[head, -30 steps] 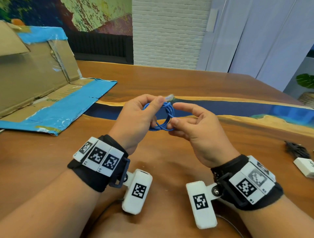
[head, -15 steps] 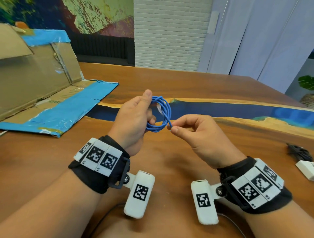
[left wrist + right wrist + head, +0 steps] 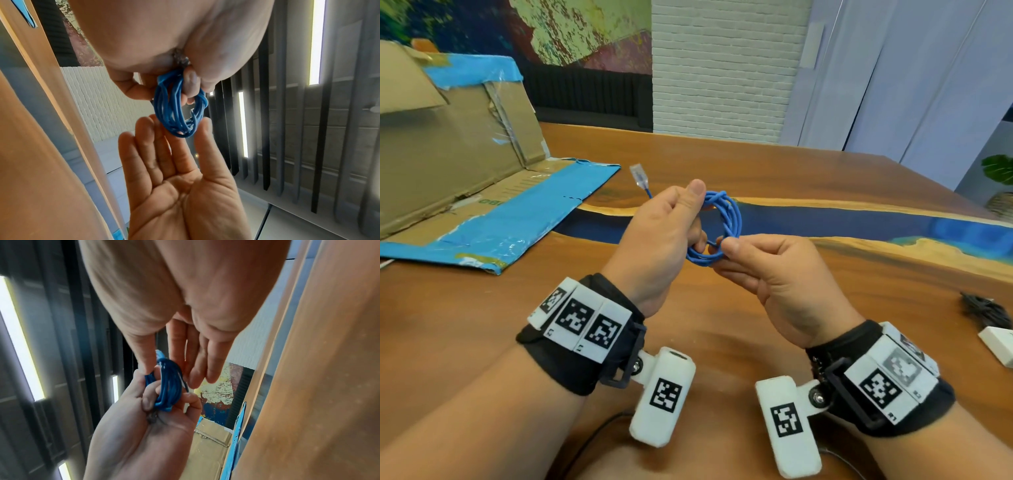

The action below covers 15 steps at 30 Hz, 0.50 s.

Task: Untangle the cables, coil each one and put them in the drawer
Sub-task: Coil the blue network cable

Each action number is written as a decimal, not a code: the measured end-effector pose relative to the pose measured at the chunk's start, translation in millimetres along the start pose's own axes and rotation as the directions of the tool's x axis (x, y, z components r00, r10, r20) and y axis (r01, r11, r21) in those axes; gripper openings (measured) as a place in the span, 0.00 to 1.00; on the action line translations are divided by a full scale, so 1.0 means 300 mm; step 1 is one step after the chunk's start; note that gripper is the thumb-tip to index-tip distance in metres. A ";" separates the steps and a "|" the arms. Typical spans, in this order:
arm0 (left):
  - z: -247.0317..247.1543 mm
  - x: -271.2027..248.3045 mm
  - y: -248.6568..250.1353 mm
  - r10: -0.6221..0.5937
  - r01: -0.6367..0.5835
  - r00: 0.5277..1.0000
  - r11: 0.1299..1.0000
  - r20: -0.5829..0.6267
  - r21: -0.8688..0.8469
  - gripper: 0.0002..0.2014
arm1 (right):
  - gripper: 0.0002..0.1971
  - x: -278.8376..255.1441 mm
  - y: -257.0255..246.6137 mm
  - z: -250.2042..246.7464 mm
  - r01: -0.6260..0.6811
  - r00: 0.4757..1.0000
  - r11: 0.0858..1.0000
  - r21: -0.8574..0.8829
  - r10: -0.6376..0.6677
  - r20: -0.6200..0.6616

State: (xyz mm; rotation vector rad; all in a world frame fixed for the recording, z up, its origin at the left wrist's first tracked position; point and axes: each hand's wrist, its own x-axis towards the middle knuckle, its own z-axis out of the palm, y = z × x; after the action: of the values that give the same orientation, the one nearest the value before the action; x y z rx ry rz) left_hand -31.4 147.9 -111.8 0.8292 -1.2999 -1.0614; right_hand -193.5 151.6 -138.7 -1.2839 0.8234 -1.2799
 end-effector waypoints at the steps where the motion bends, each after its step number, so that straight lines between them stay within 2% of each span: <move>1: 0.001 0.001 -0.004 -0.003 0.003 1.000 1.000 0.007 0.009 0.18 | 0.15 0.002 0.008 0.005 0.019 0.999 0.999 -0.039 -0.020 -0.032; 3: 0.004 0.001 -0.011 -0.009 0.008 1.000 1.000 0.015 0.028 0.20 | 0.09 0.004 0.019 0.012 0.039 0.996 0.996 -0.078 -0.045 -0.073; 6: 0.007 0.003 -0.022 -0.019 0.019 1.000 0.999 0.002 0.051 0.25 | 0.05 0.007 0.024 0.012 0.008 0.996 0.999 -0.054 -0.013 -0.092; 9: 0.000 0.008 -0.032 -0.002 0.002 1.000 0.997 -0.001 0.077 0.15 | 0.03 0.004 0.016 0.019 -0.017 0.994 0.999 0.027 0.020 -0.103; 11: -0.004 0.011 -0.039 0.007 -0.005 1.000 0.994 -0.018 0.105 0.10 | 0.07 0.000 0.011 0.022 0.007 0.994 0.997 0.075 0.001 -0.111; 15: -0.021 0.023 -0.049 0.035 -0.029 0.998 0.995 -0.059 0.099 0.10 | 0.13 -0.005 0.001 0.039 0.109 0.989 0.989 0.103 -0.098 -0.109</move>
State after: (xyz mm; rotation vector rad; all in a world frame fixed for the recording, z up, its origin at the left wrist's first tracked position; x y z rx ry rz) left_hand -27.6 135.8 -124.0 0.9049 -1.3178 -0.9460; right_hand -182.6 155.4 -137.1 -1.1944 0.7569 -1.4645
